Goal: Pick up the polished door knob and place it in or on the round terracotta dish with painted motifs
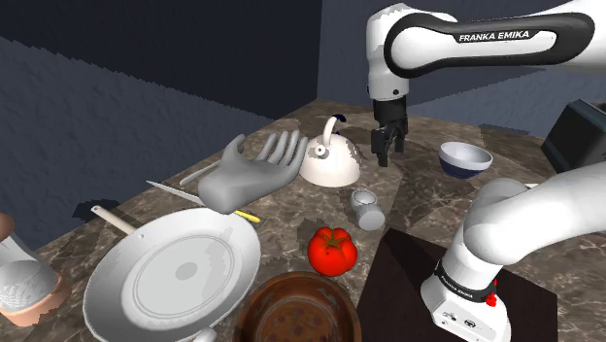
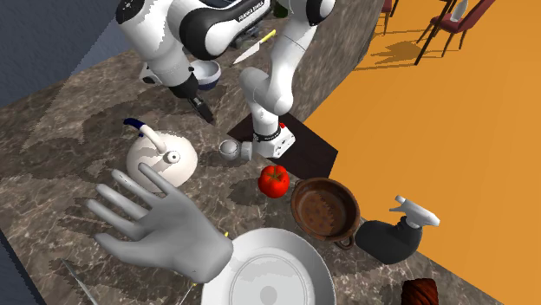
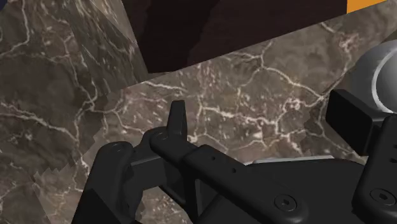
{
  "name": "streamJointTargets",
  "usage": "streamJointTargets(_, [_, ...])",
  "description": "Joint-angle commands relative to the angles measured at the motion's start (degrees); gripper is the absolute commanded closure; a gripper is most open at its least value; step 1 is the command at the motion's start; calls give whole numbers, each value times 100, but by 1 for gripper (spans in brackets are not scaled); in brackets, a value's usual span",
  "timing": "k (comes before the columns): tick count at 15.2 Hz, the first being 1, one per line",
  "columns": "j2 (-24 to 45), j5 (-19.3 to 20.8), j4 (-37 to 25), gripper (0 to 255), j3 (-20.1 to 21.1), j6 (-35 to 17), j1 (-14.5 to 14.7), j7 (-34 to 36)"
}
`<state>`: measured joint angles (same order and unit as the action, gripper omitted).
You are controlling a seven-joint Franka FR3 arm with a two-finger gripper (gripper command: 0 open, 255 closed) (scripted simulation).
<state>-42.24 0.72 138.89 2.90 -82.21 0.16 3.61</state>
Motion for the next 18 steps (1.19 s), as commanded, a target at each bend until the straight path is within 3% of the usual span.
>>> streamJointTargets(1, [0, 0, 0, 0, 0, 0, 0, 0])
streamJointTargets(6, [-971, -1124, 789, 0, 603, -467, -194, 1865])
streamJointTargets(12, [-1777, -2539, 1401, 0, 1688, -1336, -362, 4120])
streamJointTargets(18, [-1792, -2744, 1834, 0, 1898, -1761, -279, 4095])
